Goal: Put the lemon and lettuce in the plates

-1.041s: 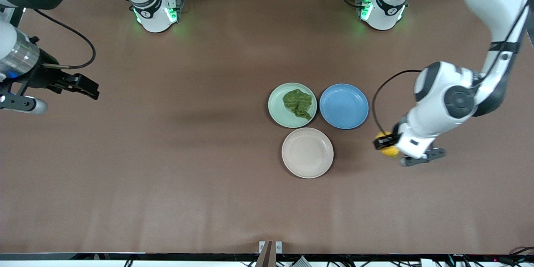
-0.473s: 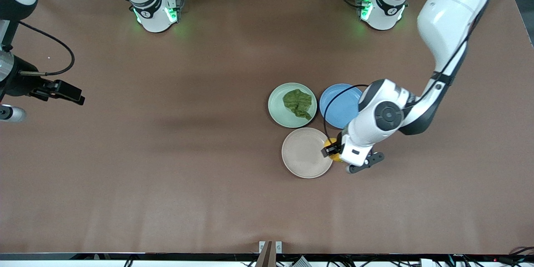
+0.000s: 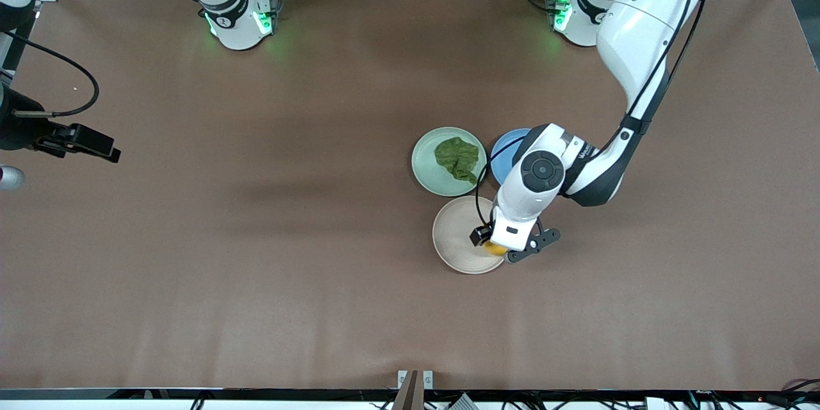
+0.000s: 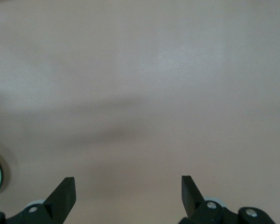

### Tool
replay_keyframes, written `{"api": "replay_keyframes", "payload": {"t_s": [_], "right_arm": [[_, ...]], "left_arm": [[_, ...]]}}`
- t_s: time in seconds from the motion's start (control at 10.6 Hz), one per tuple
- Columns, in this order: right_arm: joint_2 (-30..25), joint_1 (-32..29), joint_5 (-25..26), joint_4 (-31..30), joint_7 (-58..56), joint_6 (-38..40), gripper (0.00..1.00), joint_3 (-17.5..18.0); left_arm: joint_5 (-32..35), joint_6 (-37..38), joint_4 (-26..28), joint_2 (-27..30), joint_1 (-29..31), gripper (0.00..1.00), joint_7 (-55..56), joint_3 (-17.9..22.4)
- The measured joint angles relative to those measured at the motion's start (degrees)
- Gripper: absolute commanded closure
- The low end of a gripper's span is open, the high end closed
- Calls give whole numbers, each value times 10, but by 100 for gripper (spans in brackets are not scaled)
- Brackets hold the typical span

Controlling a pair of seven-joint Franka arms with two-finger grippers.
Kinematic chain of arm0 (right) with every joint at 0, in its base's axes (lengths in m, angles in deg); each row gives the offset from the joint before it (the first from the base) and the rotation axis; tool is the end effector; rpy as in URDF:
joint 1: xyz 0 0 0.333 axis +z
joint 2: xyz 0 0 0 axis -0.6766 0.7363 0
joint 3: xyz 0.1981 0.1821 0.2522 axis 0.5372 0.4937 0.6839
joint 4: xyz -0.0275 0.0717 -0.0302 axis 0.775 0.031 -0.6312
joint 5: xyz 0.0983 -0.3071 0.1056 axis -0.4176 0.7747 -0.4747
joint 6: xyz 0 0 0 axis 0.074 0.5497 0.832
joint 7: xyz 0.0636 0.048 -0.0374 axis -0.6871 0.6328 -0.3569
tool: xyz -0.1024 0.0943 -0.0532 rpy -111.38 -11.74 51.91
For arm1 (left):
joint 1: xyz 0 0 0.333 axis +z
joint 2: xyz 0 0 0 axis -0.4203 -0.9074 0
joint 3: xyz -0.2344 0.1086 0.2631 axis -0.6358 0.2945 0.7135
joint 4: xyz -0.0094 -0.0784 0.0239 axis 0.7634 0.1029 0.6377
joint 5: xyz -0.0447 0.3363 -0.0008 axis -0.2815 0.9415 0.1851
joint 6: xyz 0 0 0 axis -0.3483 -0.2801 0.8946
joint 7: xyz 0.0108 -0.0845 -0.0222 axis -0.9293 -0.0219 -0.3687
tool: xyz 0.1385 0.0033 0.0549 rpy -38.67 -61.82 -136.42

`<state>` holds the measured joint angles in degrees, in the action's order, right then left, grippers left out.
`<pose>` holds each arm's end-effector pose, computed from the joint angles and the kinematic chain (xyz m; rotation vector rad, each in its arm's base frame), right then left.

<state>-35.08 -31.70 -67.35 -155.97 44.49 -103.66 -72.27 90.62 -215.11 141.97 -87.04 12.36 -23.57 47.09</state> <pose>0.5615 0.0120 0.6245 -3.1096 0.1595 0.0612 0.6419 -0.3173 0.2745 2.9675 0.7119 0.1347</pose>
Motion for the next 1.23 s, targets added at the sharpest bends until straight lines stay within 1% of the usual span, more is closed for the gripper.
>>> {"api": "replay_keyframes", "payload": {"t_s": [0.09, 0.28, 0.47, 0.57, 0.66, 0.76, 0.85, 0.95, 1.14, 1.23], "right_arm": [[-3, -14, 7, 0, -10, 0, 0, 15], [-4, -33, 9, 0, -22, 0, 0, 27], [-7, -43, 9, 0, -24, 4, 0, 35], [-11, -54, 10, -3, -25, 12, 0, 47], [-15, -64, 10, -8, -26, 16, 0, 55], [-26, -71, 11, -23, -28, 17, 0, 60], [-40, -82, 11, -44, -29, 11, 0, 71], [-54, -100, 13, -65, -30, 0, 0, 90], [-69, -130, 18, -85, -30, -11, 0, 124], [-72, -145, 18, -91, -30, -19, 0, 140]], "left_arm": [[0, 0, -4, 2, 2, 0, 0, 4], [0, 7, -8, 13, 19, 0, 2, 10], [-29, 45, -10, 40, 62, 0, 14, 10], [-43, 67, -6, 59, 86, 0, 14, 9], [-54, 78, 9, 79, 108, 0, 14, 7], [-63, 81, 36, 100, 134, 0, 14, -3], [-69, 81, 65, 118, 172, 0, 12, -30], [-70, 81, 94, 134, 228, 0, 11, -77], [-70, 69, 150, 158, 336, 0, 6, -176], [-70, 46, 183, 171, 372, 0, 5, -210]]}}
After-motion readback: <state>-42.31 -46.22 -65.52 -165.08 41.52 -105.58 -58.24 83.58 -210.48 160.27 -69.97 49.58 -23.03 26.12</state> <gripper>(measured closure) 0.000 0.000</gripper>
